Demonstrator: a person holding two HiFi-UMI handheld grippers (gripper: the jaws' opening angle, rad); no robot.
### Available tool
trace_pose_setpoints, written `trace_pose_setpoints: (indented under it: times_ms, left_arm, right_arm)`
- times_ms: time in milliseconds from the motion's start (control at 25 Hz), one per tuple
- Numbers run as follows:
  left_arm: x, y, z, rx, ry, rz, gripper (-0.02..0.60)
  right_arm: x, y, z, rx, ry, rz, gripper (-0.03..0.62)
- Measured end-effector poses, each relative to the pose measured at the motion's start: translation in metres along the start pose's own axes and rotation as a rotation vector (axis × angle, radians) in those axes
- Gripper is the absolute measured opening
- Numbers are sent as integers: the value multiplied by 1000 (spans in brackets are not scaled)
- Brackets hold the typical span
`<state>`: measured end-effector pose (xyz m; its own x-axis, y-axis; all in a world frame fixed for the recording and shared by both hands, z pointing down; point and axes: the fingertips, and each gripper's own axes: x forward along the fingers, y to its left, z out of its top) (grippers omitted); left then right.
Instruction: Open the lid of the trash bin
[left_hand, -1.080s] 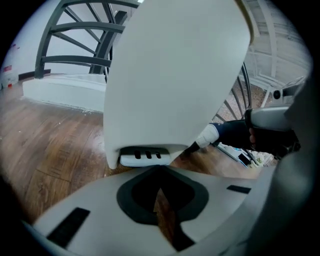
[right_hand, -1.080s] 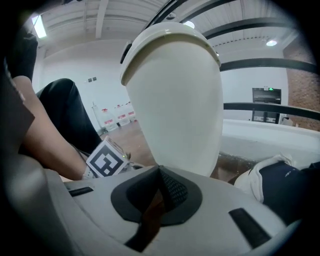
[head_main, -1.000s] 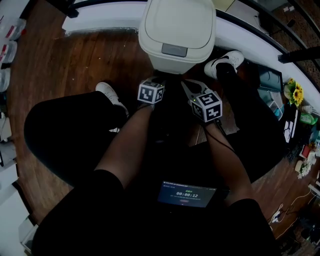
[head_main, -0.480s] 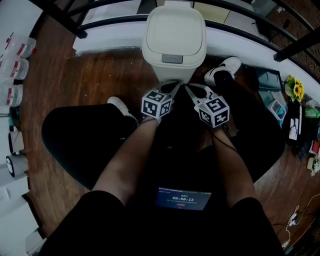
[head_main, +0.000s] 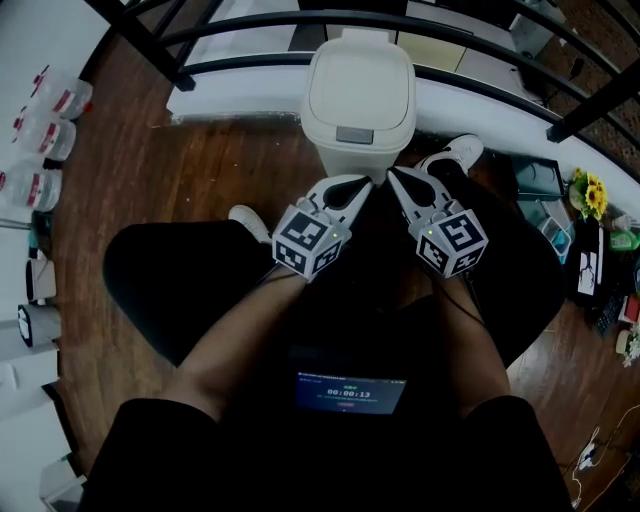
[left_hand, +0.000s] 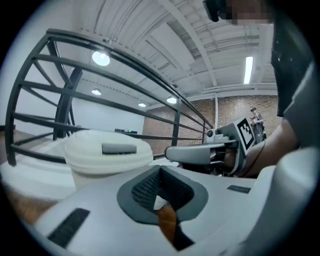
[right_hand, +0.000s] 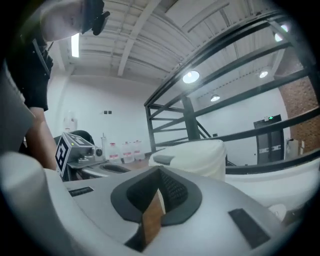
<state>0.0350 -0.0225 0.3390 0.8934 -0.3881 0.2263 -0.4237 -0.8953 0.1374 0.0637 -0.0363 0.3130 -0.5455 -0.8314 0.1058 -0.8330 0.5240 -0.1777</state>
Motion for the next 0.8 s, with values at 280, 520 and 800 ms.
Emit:
trace_pose_setpoints:
  times_ms: [280,520,800]
  left_arm:
    - [-66,-15,102,154,-91,-44,25]
    - [-97,-10,173,142,-181,-33,25]
    - [-102,17,204,169,-261,-30,25]
  right_arm:
    - [-8,51,86,-102,-88,48,20]
    - [-6,94,161,-105,-82,22,20]
    - [27,89,199,-185,-127,74,20]
